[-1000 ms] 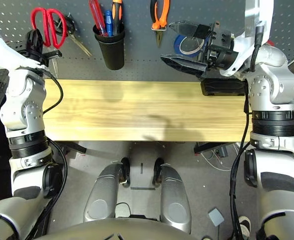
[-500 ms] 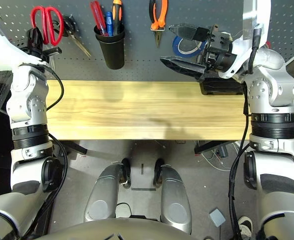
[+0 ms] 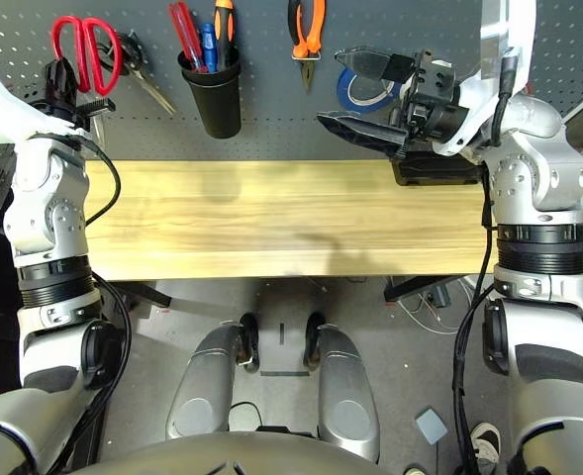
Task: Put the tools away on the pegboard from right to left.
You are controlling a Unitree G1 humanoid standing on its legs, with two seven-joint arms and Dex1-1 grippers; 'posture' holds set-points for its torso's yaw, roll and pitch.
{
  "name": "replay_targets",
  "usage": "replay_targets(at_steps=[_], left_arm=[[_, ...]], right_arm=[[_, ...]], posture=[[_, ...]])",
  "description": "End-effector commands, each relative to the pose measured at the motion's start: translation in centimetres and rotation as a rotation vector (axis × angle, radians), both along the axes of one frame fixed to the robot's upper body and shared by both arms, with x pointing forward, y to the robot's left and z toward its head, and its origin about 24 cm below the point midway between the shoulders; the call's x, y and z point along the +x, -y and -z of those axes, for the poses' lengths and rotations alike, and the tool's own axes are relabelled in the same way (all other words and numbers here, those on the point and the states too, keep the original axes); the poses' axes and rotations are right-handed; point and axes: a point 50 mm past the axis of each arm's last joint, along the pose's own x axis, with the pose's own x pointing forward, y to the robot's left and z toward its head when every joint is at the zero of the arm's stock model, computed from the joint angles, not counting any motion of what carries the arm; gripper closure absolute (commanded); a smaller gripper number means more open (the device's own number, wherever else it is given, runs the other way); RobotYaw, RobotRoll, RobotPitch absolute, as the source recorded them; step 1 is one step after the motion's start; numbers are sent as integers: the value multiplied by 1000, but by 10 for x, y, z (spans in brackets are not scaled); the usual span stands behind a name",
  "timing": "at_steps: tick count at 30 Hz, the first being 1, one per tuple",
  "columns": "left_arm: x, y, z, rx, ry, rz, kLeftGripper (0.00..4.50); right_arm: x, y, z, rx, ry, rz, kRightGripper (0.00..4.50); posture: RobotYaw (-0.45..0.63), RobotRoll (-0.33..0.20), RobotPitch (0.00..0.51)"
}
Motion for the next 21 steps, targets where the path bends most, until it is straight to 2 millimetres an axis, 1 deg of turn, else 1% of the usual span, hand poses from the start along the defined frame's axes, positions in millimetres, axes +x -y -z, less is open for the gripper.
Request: replay_targets(at_steps=[1,7,12,15,17,21], left_arm=[[-4,-5,0,5,-2,-17,4480],[-4,-8,-1,9,-4,-25,4480],[3,-6,6,7,-40,-21,4480],[15,-2,13,-9,-58,-20,4480],[25,4,15,-16,-67,-2,4480],[38,11,18,-21,-78,10,4480]], right_arm=[[0,0,0,-1,8,-3,0],[0,-2,0,-3,7,-5,0],[0,-2,-2,-1,11,-1,0],[-1,-2,0,1,10,4,0],[-2,-2,0,3,9,10,0],[-3,-1,1,5,9,22,0]], posture=[[-14,0,201],[-16,0,199],[-23,0,198],[-29,0,200],[-39,0,200],[-54,0,201]])
